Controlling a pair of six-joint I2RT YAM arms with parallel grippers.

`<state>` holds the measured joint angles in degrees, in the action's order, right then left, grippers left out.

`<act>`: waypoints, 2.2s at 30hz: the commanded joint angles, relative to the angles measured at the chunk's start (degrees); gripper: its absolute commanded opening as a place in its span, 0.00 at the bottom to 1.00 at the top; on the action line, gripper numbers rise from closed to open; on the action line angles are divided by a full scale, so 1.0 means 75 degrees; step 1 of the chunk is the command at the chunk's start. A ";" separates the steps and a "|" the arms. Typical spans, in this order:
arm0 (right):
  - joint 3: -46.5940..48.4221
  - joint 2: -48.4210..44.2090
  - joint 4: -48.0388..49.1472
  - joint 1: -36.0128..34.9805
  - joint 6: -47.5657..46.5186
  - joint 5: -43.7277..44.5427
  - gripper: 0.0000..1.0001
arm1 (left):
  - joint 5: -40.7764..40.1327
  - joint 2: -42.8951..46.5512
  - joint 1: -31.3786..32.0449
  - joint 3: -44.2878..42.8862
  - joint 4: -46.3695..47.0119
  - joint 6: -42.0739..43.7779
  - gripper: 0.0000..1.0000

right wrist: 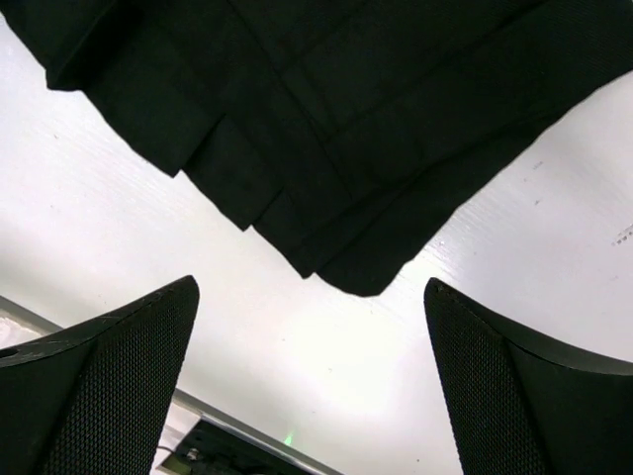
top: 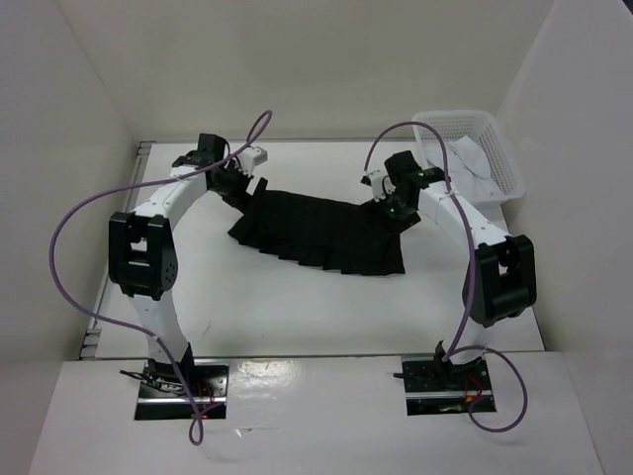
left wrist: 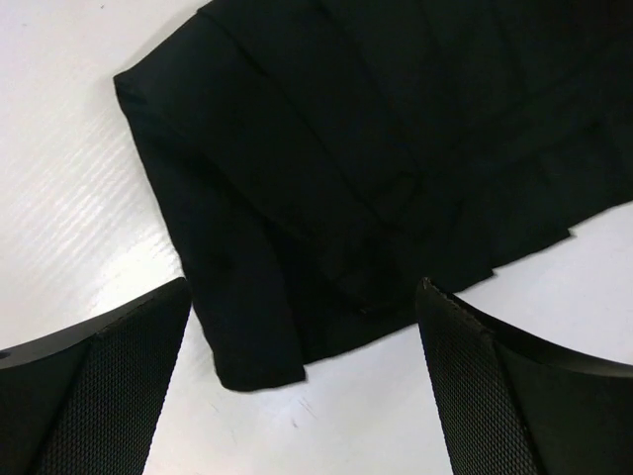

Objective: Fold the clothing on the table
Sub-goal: Fold the skirt

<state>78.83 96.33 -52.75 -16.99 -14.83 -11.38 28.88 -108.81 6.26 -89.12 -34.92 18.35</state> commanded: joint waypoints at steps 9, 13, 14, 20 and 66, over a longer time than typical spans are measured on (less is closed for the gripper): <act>-0.0385 -0.0563 0.0073 0.0297 0.0079 -0.0124 0.99 | -0.0534 -0.1323 0.0219 -0.0398 0.0764 0.0413 1.00; -0.0385 -0.0481 0.0073 0.0297 0.0079 -0.0194 0.99 | -0.0535 -0.1499 0.0220 -0.0316 0.0952 0.0261 1.00; -0.0385 -0.0400 0.0073 0.0297 0.0079 -0.0194 0.99 | -0.0535 -0.1580 0.0220 -0.0316 0.0952 0.0261 1.00; -0.0385 -0.0189 0.0073 0.0297 0.0079 -0.0428 0.99 | -0.0721 -0.1581 0.0220 0.0257 0.1198 0.0096 1.00; 0.0762 0.2812 0.3014 -0.0512 0.0466 0.2712 0.99 | -0.2140 0.1571 0.0290 0.3270 -0.0524 -0.1087 0.76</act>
<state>81.87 115.22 -34.33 -20.40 -10.37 4.23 10.87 -99.63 8.71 -65.21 -37.30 10.24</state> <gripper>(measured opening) 0.986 0.755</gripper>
